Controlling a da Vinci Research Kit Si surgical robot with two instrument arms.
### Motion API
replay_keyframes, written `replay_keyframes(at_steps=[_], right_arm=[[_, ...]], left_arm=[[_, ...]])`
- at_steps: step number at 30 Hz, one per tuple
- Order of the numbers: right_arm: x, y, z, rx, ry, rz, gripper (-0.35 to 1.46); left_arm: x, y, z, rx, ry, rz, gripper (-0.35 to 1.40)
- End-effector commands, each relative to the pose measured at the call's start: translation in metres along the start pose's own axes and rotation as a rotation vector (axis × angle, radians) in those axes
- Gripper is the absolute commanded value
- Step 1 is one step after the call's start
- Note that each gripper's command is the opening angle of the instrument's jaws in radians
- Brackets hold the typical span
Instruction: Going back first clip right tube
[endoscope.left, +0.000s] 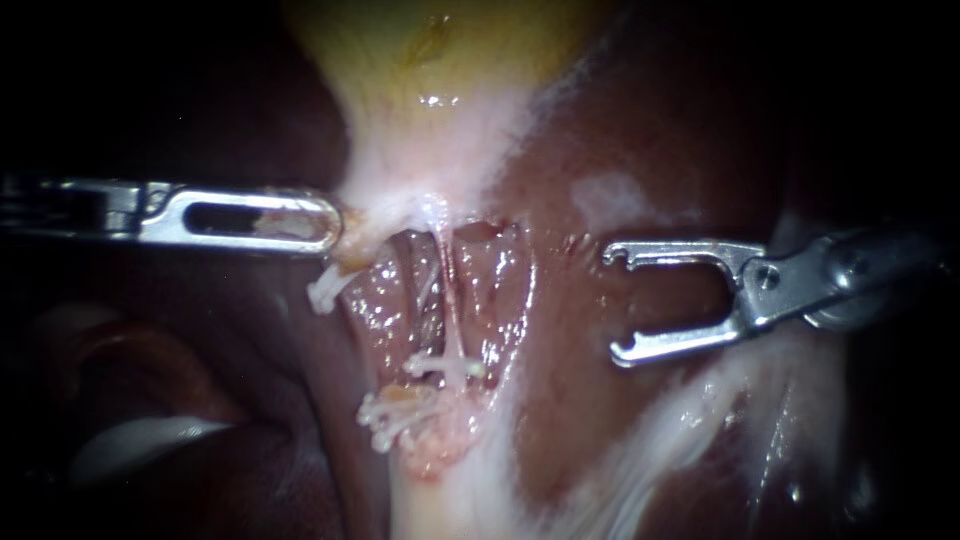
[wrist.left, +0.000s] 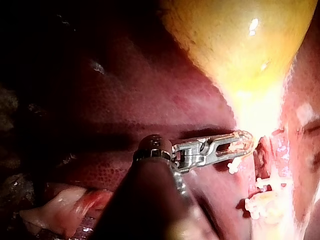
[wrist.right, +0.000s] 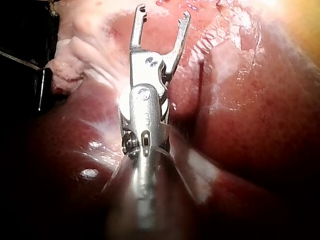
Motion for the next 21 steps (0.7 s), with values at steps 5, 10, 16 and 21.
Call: replay_keyframes(at_steps=[5, 10, 16, 21], right_arm=[[0.0000, 0.0000, 0.0000, 0.000, 0.000, 0.000, 0.50], [0.0000, 0.0000, 0.0000, 0.000, 0.000, 0.000, 0.50], [0.0000, 0.0000, 0.0000, 0.000, 0.000, 0.000, 0.50], [0.0000, 0.0000, 0.0000, -0.001, 0.000, 0.000, 0.50]], left_arm=[[-0.0004, 0.0010, 0.0027, -0.009, -0.007, 0.030, -0.35], [-0.0006, 0.0014, 0.0043, -0.007, -0.007, 0.037, -0.35], [-0.0005, 0.0014, 0.0043, -0.005, -0.005, 0.037, -0.35], [-0.0005, 0.0013, 0.0043, -0.005, -0.005, 0.037, -0.35]])
